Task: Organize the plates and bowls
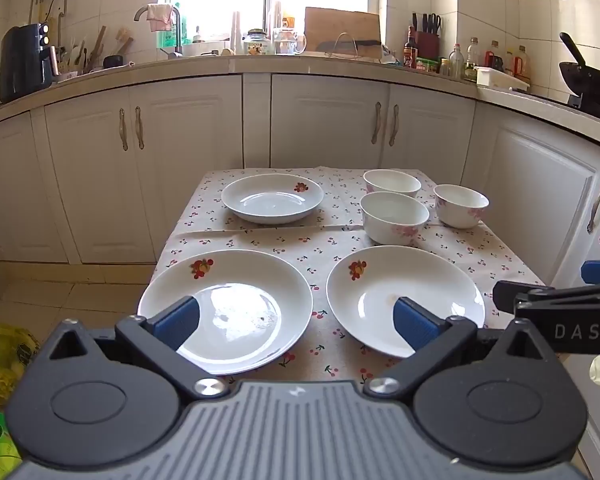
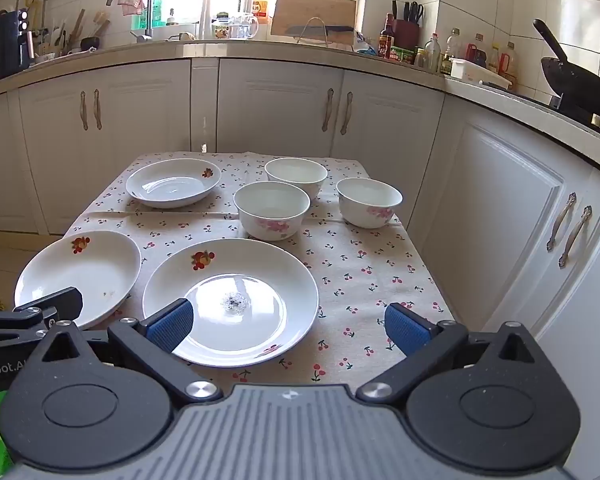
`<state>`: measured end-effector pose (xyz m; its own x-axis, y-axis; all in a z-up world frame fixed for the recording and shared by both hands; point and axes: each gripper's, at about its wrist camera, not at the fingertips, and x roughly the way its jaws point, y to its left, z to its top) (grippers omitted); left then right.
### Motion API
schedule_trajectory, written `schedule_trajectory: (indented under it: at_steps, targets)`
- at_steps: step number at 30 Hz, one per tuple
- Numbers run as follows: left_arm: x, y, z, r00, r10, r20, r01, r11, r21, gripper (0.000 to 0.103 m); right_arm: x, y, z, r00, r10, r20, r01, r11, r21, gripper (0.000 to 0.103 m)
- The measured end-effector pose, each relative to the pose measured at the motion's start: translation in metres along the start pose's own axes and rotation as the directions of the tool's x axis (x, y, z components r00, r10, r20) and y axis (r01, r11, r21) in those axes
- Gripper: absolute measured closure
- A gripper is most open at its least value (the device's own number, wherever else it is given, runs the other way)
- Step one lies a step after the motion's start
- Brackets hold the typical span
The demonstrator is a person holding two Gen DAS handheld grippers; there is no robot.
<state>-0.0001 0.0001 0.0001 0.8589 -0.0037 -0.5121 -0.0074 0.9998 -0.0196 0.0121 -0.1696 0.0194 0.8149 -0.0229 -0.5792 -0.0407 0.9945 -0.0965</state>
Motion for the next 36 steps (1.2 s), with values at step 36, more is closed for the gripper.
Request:
schedule_trajectory:
  at_steps: [36]
  targets:
    - [-0.0020, -0.0001, 0.0020, 1.000, -0.022, -0.001, 0.022, 1.000, -0.004, 0.001, -0.0049, 0.0043, 0.0022, 0.999, -0.034, 0.003, 0.034, 0.999, -0.013, 0.000]
